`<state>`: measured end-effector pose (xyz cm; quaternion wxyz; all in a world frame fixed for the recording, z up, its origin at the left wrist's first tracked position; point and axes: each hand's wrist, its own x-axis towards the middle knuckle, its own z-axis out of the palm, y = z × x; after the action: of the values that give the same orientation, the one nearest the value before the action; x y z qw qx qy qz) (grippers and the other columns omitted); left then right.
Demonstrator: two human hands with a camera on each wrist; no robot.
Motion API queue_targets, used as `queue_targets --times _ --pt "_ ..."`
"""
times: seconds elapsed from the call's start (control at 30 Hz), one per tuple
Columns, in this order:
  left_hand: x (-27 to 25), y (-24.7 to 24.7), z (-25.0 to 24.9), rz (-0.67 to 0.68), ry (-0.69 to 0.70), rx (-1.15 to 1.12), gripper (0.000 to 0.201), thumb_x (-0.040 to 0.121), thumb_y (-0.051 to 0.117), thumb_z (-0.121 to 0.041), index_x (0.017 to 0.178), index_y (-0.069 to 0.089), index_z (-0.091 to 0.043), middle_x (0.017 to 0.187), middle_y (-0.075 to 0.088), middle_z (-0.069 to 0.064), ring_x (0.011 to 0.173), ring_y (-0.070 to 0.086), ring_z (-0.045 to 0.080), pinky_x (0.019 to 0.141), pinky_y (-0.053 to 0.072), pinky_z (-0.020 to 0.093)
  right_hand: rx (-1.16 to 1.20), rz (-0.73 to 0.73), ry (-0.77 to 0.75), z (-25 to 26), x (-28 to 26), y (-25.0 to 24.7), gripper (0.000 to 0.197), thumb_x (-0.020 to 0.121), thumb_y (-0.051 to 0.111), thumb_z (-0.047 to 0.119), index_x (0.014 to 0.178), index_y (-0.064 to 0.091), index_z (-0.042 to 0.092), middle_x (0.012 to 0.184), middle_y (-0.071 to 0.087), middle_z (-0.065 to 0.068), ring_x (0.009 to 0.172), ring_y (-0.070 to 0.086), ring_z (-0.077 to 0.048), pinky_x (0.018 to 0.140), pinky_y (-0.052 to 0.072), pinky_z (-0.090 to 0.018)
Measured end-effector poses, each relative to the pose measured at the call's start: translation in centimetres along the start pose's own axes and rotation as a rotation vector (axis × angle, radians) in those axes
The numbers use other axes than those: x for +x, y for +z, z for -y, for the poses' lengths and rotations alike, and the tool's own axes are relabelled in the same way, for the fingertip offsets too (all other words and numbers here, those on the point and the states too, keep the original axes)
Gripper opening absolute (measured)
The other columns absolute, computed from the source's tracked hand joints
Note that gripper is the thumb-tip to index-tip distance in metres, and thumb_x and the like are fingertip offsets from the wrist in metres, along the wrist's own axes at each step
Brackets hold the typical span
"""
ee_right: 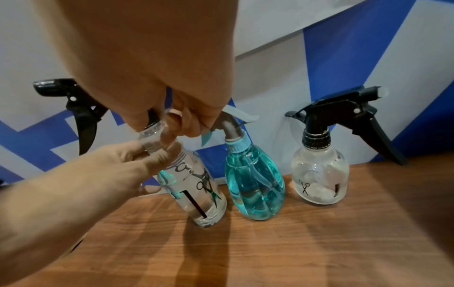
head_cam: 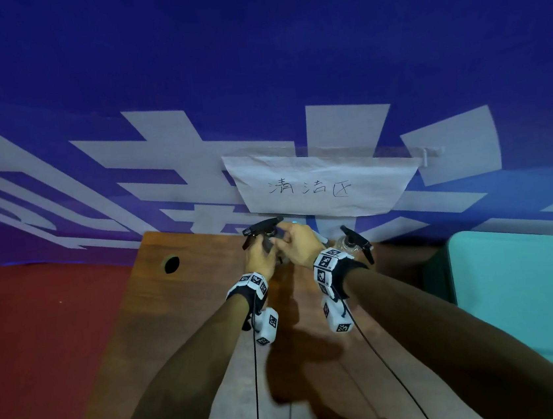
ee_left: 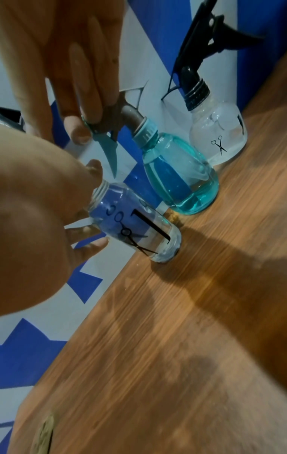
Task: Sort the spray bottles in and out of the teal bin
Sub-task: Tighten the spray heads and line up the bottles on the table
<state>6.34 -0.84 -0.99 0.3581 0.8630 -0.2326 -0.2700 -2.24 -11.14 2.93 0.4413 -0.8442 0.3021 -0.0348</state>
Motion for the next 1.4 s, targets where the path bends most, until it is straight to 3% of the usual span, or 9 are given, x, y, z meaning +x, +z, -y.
queue_targets --times 0.2,0.33,0.47,0.57,0.67,0.8,1.03,1.23,1.4 --pt "0.5 -0.4 0.3 0.073 -0.014 0.068 0.027 0.097 0.061 -0.015 0.123 0.057 -0.01 0.112 0.066 0.009 0.106 0.063 0.028 0.087 0.048 0.032 -0.027 -0.045 0.116 0.7 0.5 0.4 0.02 0.09 0.069 0.043 0.094 0.066 0.024 0.055 0.056 0.006 0.059 0.062 -0.012 0.061 0.048 -0.028" --pt "0.5 -0.6 0.2 0.094 -0.033 0.067 0.022 0.097 0.061 -0.019 0.118 0.059 -0.011 0.107 0.067 0.009 0.096 0.063 0.024 0.084 0.049 0.032 -0.514 -0.135 0.011 1.6 -0.3 -0.5 0.039 0.091 0.058 0.059 0.086 0.062 0.021 0.078 0.066 -0.002 0.075 0.066 -0.027 0.063 0.049 -0.033" --pt "0.8 -0.4 0.7 0.092 -0.05 0.082 0.032 0.092 0.067 -0.028 0.12 0.06 -0.015 0.114 0.069 0.009 0.103 0.065 0.029 0.092 0.053 0.041 -0.774 -0.195 -0.319 2.7 0.0 -1.6 0.042 0.091 0.064 0.046 0.113 0.051 0.014 0.111 0.057 -0.007 0.097 0.062 -0.03 0.058 0.042 -0.037" --pt "0.7 -0.7 0.2 0.096 -0.05 0.083 0.03 0.091 0.07 -0.025 0.116 0.06 -0.011 0.108 0.068 0.009 0.094 0.063 0.027 0.083 0.049 0.033 -0.908 -0.037 -0.425 4.1 1.0 -2.2 0.049 0.088 0.068 0.038 0.125 0.048 0.014 0.125 0.054 -0.008 0.115 0.053 -0.028 0.078 0.048 -0.041" --pt "0.5 -0.9 0.2 0.126 -0.063 0.042 0.035 0.092 0.07 -0.03 0.12 0.058 -0.012 0.097 0.063 0.003 0.083 0.056 0.02 0.076 0.044 0.029 -0.966 0.075 -0.406 5.2 2.0 -2.9 0.041 0.091 0.065 0.041 0.121 0.054 0.015 0.112 0.065 -0.006 0.11 0.057 -0.025 0.074 0.046 -0.037" --pt "0.5 -0.1 1.8 0.106 -0.052 0.044 0.062 0.074 0.059 -0.072 0.116 0.06 -0.026 0.1 0.071 0.001 0.088 0.065 0.024 0.082 0.056 0.04 -1.083 0.225 -0.393 6.0 3.1 -4.2 0.041 0.093 0.059 0.055 0.105 0.062 0.016 0.093 0.066 -0.003 0.082 0.063 -0.024 0.072 0.049 -0.036" --pt "-0.2 0.3 1.0 0.015 -0.04 0.094 0.028 0.084 0.072 -0.039 0.101 0.063 -0.019 0.096 0.071 0.007 0.09 0.066 0.029 0.08 0.055 0.039 -0.877 0.161 -0.261 4.2 2.9 -3.1 0.035 0.094 0.058 0.054 0.095 0.058 0.019 0.084 0.059 0.0 0.081 0.063 -0.025 0.067 0.04 -0.031" --pt "1.8 2.0 3.9 0.011 -0.05 0.124 0.022 0.08 0.066 -0.043 0.094 0.057 -0.029 0.085 0.068 0.0 0.078 0.067 0.025 0.072 0.059 0.042 -0.79 0.147 -0.15 4.4 2.9 -1.9 0.035 0.094 0.06 0.047 0.106 0.06 0.014 0.098 0.066 -0.007 0.088 0.064 -0.029 0.072 0.048 -0.035" --pt "-0.2 0.1 0.8 -0.009 0.0 0.161 0.032 0.089 0.07 -0.044 0.111 0.066 -0.021 0.102 0.073 0.007 0.097 0.066 0.03 0.085 0.054 0.035 -0.823 0.279 -0.176 4.1 3.8 -3.3 0.046 0.089 0.063 0.059 0.103 0.059 0.016 0.094 0.065 -0.003 0.08 0.06 -0.024 0.068 0.049 -0.033"
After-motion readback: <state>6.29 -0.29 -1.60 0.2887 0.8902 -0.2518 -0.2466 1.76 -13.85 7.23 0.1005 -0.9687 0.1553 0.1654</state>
